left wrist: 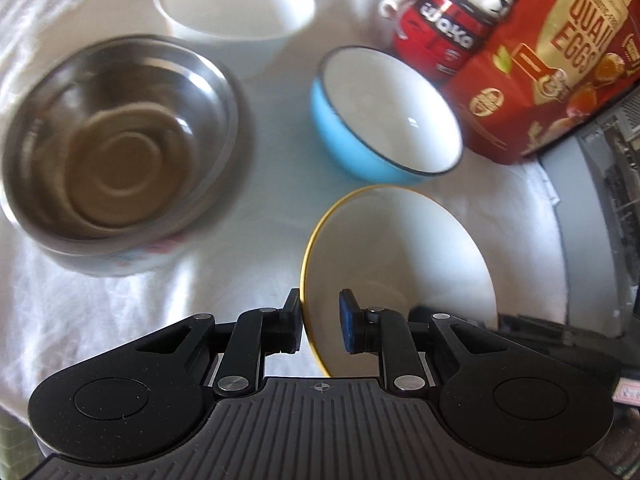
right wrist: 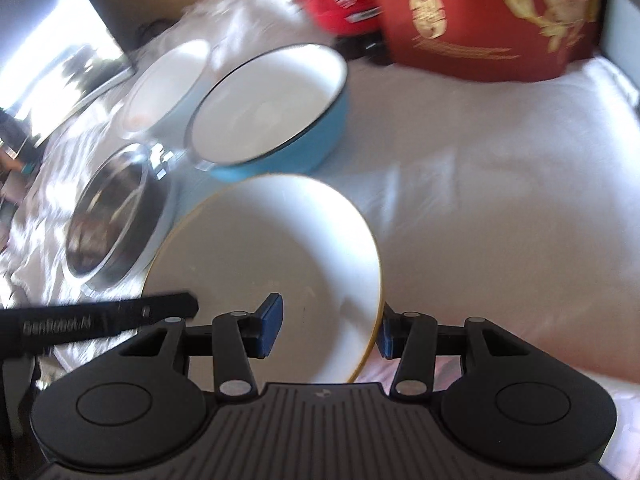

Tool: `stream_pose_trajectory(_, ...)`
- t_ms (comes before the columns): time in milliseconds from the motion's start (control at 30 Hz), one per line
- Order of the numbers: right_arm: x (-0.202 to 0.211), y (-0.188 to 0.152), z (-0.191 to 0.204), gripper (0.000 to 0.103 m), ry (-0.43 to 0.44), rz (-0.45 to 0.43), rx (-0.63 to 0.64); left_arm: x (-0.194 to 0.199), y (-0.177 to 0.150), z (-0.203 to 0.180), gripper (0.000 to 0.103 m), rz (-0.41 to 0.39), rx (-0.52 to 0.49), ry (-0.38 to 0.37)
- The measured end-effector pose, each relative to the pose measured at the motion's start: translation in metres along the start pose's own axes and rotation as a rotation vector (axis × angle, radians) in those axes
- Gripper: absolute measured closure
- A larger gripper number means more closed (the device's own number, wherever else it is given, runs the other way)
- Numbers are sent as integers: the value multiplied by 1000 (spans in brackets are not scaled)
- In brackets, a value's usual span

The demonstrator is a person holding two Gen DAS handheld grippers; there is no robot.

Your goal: Organize plates and bowls

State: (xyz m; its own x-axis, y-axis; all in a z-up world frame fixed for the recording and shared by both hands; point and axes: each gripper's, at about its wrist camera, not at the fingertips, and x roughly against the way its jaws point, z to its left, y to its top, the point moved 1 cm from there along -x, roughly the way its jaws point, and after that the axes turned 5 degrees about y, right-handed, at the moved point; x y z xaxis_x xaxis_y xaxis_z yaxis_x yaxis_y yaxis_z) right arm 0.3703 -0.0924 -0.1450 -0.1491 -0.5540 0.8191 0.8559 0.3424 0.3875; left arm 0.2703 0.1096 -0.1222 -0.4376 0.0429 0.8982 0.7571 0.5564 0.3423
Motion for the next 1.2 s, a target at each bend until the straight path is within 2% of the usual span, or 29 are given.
stream_pose_trajectory(133,-9,-10,16,56,31,39,32,1,4,6,82,-23,0,13)
stream_pose_trajectory(267,-10,-16,25,54,3,37,77,1,5,4,81,-27,-12,23)
stream_pose_trajectory(700,-8,-21,28,53,32,44,43,-7,13,2,81,-40,-36,44)
stream_pose_trajectory(933,-8,-25,34,50,42,49,42,-13,24,4,81,-9,-30,51)
stream_pose_trajectory(1200,-10,-25,32,51,42,35,-5,-12,24,15,83,27,-33,-8)
